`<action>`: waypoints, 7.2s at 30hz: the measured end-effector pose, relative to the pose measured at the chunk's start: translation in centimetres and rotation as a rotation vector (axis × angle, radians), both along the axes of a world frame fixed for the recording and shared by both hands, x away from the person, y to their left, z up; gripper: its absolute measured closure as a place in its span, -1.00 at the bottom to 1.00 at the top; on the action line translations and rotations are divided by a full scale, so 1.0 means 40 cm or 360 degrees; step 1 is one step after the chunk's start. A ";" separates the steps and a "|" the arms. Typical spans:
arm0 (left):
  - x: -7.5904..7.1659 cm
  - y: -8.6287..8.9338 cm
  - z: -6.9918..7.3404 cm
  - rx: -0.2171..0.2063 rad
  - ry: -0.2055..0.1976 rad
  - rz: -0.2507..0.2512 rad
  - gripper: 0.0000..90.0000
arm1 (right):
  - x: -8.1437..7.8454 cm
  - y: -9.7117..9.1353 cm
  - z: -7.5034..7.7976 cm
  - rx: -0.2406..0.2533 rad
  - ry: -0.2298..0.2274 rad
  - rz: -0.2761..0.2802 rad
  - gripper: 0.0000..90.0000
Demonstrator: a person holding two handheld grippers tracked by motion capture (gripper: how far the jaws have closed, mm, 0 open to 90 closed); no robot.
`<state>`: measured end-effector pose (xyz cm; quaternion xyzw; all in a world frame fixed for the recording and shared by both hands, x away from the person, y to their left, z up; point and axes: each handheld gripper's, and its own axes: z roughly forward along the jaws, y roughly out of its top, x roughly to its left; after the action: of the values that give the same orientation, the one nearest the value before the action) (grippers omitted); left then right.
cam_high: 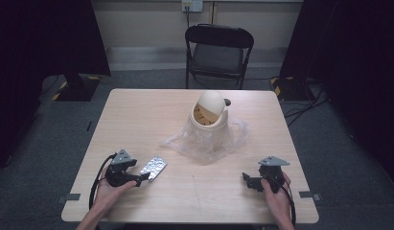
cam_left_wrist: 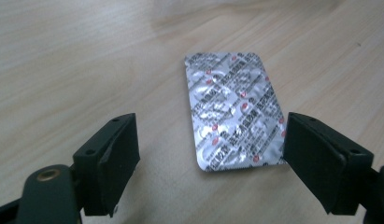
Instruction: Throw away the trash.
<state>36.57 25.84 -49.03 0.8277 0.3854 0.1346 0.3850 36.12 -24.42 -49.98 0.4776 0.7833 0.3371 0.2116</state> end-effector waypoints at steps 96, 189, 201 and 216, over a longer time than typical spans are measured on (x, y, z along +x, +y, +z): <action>0.032 -0.115 0.213 -0.0267 -0.0322 -0.0201 -0.24 | 0.000 0.000 0.000 0.0000 0.0000 0.0000 -0.76; 0.334 -0.417 0.307 -0.0223 -0.0281 -0.0206 -0.19 | 0.000 0.000 0.000 -0.0001 0.0000 0.0001 -0.76; 0.331 -0.414 0.302 -0.0230 -0.0261 -0.0226 -0.43 | 0.000 0.000 0.000 0.0000 0.0001 0.0000 -0.76; 0.292 -0.331 0.308 -0.0299 -0.0231 -0.0169 -0.64 | 0.000 0.000 0.000 -0.0001 0.0000 0.0000 -0.76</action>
<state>48.23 12.60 -36.72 0.7953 0.3230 0.1368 0.4944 36.12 -24.42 -49.97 0.4776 0.7833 0.3370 0.2116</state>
